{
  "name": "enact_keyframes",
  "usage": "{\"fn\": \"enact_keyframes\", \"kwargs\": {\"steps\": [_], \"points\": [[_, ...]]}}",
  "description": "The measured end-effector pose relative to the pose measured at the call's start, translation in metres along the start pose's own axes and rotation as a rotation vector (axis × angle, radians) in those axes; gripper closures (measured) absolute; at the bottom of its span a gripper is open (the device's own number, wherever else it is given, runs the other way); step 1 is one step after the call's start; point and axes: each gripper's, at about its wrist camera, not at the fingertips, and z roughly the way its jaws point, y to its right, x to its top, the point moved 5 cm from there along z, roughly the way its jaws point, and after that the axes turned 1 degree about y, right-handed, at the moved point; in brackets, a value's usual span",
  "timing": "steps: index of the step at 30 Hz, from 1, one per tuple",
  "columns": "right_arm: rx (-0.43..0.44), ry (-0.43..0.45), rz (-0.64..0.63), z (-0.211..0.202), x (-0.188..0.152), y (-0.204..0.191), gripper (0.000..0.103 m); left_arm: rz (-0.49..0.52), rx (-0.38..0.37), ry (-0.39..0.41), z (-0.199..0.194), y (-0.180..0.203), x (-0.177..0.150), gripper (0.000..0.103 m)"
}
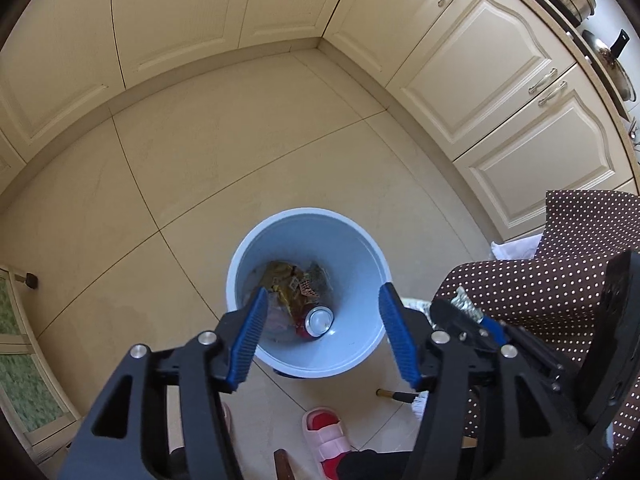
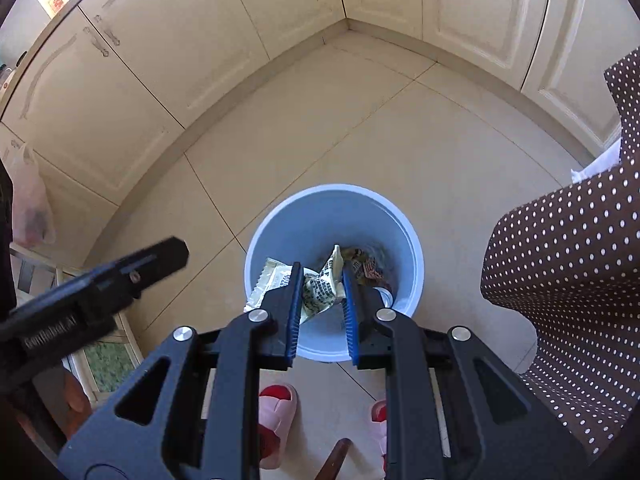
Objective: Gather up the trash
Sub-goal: 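Carry both wrappers over the blue bin and open both tools to drop them, then grasp the black snack bag with the left tool while the right grasps the yellow-pink wrappers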
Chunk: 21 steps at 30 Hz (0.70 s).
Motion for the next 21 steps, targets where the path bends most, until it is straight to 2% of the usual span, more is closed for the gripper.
{"fn": "enact_keyframes", "kwargs": {"steps": [7, 9, 11, 13, 18, 21], "points": [[0.005, 0.048, 0.017, -0.003, 0.015, -0.006, 0.081, -0.013, 0.020, 0.017, -0.004, -0.006, 0.004, 0.038], [0.004, 0.065, 0.024, -0.006, 0.020, -0.005, 0.078, -0.019, 0.018, 0.022, -0.007, -0.008, 0.005, 0.037], [-0.005, 0.080, 0.026, -0.011, 0.023, -0.005, 0.065, -0.024, 0.016, 0.023, -0.009, -0.009, 0.005, 0.037], [-0.015, 0.097, 0.022, -0.018, 0.025, -0.003, 0.059, -0.019, 0.012, 0.028, -0.011, -0.009, 0.004, 0.037], [-0.026, 0.129, 0.017, -0.047, 0.021, 0.005, 0.059, 0.013, 0.033, 0.077, -0.034, 0.003, -0.001, 0.037], [-0.034, 0.166, 0.014, -0.075, 0.019, 0.013, 0.059, 0.050, 0.018, 0.107, -0.055, 0.020, -0.005, 0.037]]}}
